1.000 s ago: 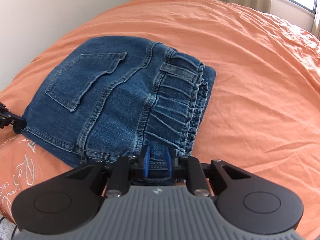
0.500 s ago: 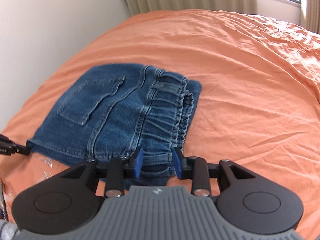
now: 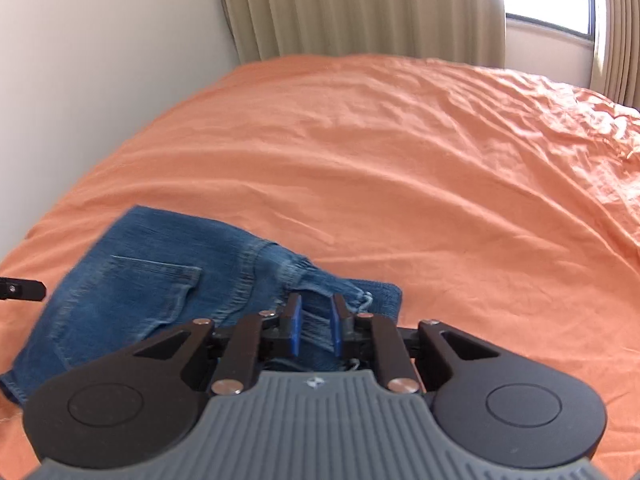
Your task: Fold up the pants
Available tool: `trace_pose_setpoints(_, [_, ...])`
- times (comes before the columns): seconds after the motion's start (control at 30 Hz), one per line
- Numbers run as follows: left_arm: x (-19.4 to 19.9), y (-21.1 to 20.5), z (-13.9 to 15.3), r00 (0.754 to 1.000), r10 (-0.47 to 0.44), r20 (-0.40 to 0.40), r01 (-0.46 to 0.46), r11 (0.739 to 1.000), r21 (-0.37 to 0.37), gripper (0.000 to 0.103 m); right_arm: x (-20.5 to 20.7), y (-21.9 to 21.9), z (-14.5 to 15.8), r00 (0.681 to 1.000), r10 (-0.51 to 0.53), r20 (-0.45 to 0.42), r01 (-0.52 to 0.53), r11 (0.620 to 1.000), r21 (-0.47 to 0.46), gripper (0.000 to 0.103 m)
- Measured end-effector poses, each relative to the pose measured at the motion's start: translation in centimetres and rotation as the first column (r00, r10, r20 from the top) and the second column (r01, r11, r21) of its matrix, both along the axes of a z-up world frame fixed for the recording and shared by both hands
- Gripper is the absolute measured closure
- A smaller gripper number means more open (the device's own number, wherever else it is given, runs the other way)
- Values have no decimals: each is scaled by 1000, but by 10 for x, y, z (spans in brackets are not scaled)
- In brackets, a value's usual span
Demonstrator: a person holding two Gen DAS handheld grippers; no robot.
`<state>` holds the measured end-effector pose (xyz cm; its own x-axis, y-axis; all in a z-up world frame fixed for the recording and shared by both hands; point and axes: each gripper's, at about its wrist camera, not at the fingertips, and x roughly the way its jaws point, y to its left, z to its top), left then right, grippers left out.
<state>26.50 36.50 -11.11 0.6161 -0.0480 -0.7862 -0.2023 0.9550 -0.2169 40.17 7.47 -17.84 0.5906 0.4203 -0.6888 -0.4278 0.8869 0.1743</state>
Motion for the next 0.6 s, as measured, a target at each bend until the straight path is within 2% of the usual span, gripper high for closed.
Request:
trace_pose_setpoints(0.17, [13, 1, -24, 1000, 11, -29, -11, 1000, -8, 76, 23, -5, -25, 998, -28, -60, 29, 999, 14, 103])
trace_pose_setpoints(0.27, [12, 5, -24, 999, 29, -21, -30, 999, -24, 75, 22, -4, -18, 998, -25, -57, 26, 1000, 13, 103])
trace_pose_setpoints(0.37, [4, 1, -15, 999, 33, 6, -33, 999, -4, 74, -6, -2, 5, 999, 23, 27, -24, 999, 28, 95])
trace_pose_setpoints(0.47, [-5, -11, -5, 999, 14, 47, -16, 999, 29, 73, -51, 8, 23, 990, 103, 93, -108, 993, 55, 94])
trace_pose_setpoints(0.53, [-10, -21, -2, 998, 9, 57, -12, 999, 50, 73, -78, 17, 25, 982, 140, 124, -148, 987, 61, 94])
trace_pose_setpoints(0.6, [-16, -32, 2, 999, 0, 48, -3, 998, 66, 73, -99, 29, 20, 977, 166, 135, -171, 985, 29, 95])
